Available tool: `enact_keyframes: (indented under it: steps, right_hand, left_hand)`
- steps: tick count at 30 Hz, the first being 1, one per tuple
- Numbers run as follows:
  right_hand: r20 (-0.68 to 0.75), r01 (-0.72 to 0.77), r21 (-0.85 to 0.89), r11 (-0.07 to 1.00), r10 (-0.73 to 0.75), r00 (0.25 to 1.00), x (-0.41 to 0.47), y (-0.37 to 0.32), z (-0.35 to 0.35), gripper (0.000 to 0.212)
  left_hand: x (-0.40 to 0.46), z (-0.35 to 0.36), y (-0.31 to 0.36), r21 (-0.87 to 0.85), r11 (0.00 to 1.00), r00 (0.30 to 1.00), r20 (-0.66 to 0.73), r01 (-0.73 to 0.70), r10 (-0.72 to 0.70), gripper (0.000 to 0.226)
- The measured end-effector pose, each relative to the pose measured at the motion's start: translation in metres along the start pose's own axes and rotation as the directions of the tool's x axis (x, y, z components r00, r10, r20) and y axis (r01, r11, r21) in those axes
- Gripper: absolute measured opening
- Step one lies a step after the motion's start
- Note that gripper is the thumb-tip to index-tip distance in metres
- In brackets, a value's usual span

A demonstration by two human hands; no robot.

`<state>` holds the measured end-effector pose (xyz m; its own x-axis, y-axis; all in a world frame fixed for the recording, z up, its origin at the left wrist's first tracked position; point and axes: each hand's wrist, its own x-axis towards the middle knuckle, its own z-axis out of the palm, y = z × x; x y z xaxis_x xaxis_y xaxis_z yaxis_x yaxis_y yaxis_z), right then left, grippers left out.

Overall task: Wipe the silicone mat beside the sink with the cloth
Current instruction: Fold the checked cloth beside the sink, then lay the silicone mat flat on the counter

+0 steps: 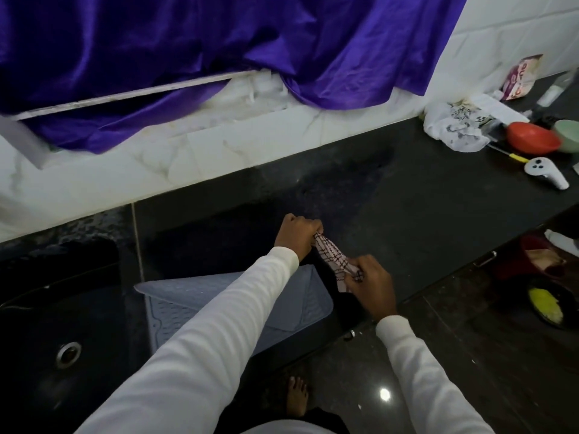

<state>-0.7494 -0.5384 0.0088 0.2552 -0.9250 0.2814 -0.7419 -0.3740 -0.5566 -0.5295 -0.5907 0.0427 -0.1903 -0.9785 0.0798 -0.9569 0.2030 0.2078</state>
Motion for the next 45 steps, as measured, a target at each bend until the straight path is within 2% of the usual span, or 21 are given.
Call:
enact_keyframes:
  steps: [6, 13, 17, 20, 23, 25, 27, 29, 32, 36, 39, 42, 45]
  right_hand:
    - [0.108, -0.046, -0.127, 0.991, 0.060, 0.992, -0.022, 0.020, 0.026, 0.025]
    - [0.127, -0.028, -0.196, 0.980, 0.054, 0.990, -0.015, 0.021, 0.041, 0.033]
    - [0.110, -0.034, -0.233, 0.972, 0.061, 0.992, -0.016, 0.024, 0.042, 0.029]
    - [0.028, -0.007, -0.245, 0.970, 0.014, 1.000, -0.007, 0.017, 0.037, 0.031]
    - [-0.023, 0.058, -0.235, 0.970, -0.065, 0.998, 0.013, -0.003, 0.033, 0.035]
    - [-0.023, 0.151, -0.208, 0.966, -0.160, 0.987, 0.028, -0.020, 0.036, 0.027]
    - [0.035, 0.256, -0.175, 0.951, -0.254, 0.967, 0.039, -0.032, 0.046, 0.024]
    - [0.128, 0.368, -0.126, 0.921, -0.353, 0.927, 0.047, -0.042, 0.061, 0.034]
    - [0.212, 0.506, -0.060, 0.861, -0.484, 0.849, 0.052, -0.043, 0.080, 0.039]
    - [0.265, 0.430, 0.005, 0.903, -0.416, 0.870, 0.046, -0.039, 0.086, 0.039]
    - [0.334, 0.492, 0.068, 0.868, -0.485, 0.808, 0.034, -0.031, 0.082, 0.042]
    - [0.393, 0.516, 0.065, 0.854, -0.497, 0.774, 0.029, -0.025, 0.074, 0.060]
    - [0.409, 0.515, 0.077, 0.854, -0.498, 0.765, 0.024, -0.029, 0.069, 0.059]
  left_hand:
    - [0.005, 0.033, 0.014, -0.019, 1.000, 0.994, 0.111, 0.012, -0.010, 0.032]
    - [0.017, 0.053, 0.003, -0.025, 1.000, 0.994, 0.106, 0.004, -0.001, 0.033]
    - [0.014, 0.058, -0.005, -0.124, 0.992, 0.994, 0.100, -0.031, 0.044, 0.047]
    - [0.000, 0.048, -0.024, -0.226, 0.974, 0.998, 0.056, -0.003, 0.016, 0.059]
    - [-0.017, 0.024, -0.054, -0.178, 0.982, 0.996, 0.075, 0.059, -0.046, 0.065]
    - [-0.034, 0.008, -0.076, -0.149, 0.982, 0.992, 0.061, 0.115, -0.107, 0.066]
    - [-0.055, -0.008, -0.091, -0.160, 0.972, 0.985, 0.011, 0.171, -0.171, 0.065]
    - [-0.084, -0.022, -0.101, -0.188, 0.947, 0.960, -0.056, 0.260, -0.275, 0.065]
    - [-0.135, -0.031, -0.122, -0.236, 0.874, 0.873, -0.146, 0.425, -0.465, 0.073]
    - [-0.208, -0.023, -0.171, -0.217, 0.778, 0.759, -0.180, 0.589, -0.625, 0.071]
    - [-0.250, -0.015, -0.197, -0.154, 0.701, 0.687, -0.140, 0.696, -0.713, 0.057]
    - [-0.271, -0.010, -0.207, -0.122, 0.676, 0.663, -0.134, 0.726, -0.736, 0.044]
    - [-0.277, 0.001, -0.214, -0.228, 0.619, 0.602, -0.147, 0.752, -0.785, 0.037]
